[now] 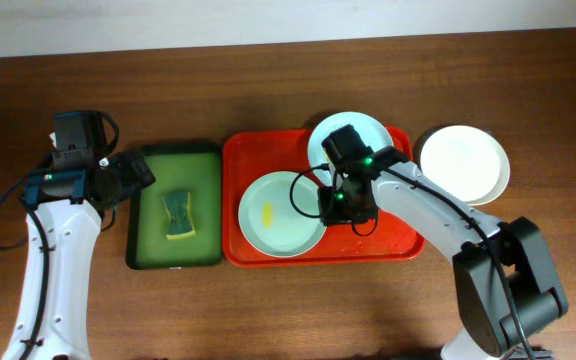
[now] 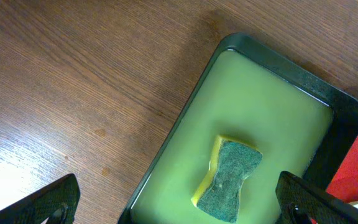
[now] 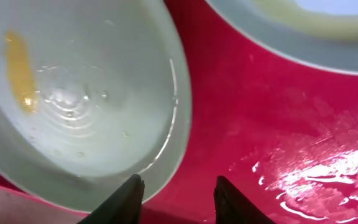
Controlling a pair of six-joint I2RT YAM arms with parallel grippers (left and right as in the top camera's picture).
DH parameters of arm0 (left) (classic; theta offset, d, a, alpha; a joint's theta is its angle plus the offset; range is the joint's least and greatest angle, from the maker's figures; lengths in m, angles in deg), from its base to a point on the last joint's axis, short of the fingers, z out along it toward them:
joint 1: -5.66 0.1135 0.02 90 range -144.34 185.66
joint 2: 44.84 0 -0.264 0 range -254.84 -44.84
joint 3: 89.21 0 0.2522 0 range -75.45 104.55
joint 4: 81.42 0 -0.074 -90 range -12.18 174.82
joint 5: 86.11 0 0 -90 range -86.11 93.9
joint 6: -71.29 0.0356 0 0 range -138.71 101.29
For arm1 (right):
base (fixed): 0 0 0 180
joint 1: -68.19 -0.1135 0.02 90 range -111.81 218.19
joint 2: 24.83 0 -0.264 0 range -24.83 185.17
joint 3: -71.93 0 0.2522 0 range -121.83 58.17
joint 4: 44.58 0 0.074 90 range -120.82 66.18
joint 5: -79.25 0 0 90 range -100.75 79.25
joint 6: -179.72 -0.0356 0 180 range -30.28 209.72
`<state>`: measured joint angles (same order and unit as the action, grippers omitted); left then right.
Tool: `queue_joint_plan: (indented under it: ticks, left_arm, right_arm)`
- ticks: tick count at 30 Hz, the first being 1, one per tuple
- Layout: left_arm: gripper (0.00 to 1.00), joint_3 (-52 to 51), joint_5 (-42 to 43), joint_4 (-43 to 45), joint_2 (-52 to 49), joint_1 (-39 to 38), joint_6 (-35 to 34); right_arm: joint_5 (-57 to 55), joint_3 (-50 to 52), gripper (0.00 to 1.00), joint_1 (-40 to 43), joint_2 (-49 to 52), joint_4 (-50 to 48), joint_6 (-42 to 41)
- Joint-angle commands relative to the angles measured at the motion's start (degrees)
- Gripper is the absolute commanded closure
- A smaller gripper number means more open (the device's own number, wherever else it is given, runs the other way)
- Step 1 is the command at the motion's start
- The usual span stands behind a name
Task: Clean dirty plates on tray and stack at the side
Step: 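Hold the white plate up on the red tray with the right gripper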
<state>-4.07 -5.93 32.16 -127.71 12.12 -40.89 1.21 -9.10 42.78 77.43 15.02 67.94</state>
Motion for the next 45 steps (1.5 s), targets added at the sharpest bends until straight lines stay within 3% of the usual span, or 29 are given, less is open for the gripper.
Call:
queue_joint_plan:
  ticks: [1,29,31,39,40,41,43,45]
  left_arm:
    - [0.01,0.68,-0.02,0.09,0.72,0.31,-0.74]
    - [0.01,0.68,-0.02,0.09,0.72,0.35,-0.74]
    - [0.01,0.68,-0.02,0.09,0.72,0.35,-0.74]
    - [0.01,0.68,-0.02,0.09,0.72,0.35,-0.74]
    - [0.01,0.68,-0.02,0.09,0.72,0.35,-0.74]
    - [0.01,0.68,-0.02,0.09,0.72,0.35,-0.74]
    - [0.01,0.68,-0.02,0.09,0.72,0.35,-0.74]
    - [0.01,0.68,-0.02,0.09,0.72,0.35,-0.74]
  right_arm:
    - [-1.53,1.51,0.64,-0.55,-0.63,-1.31,0.37]
    - [-6.88,5.03,0.67,-3.13,-0.63,-10.25,0.33]
    - [-6.88,5.03,0.77,-3.15,-0.55,-11.26,0.33]
    - [-8.22,5.03,0.85,-3.13,2.27,-13.35,-1.20]
    - [-8.17,5.03,0.94,-3.13,2.27,-13.33,-1.20]
    - [-8.15,5.03,0.96,-3.13,2.27,-13.09,-1.49]
    - [-7.21,4.96,0.96,-3.04,1.99,-10.71,-8.90]
    - [-6.21,4.81,0.96,-3.04,1.05,-8.11,-10.49]
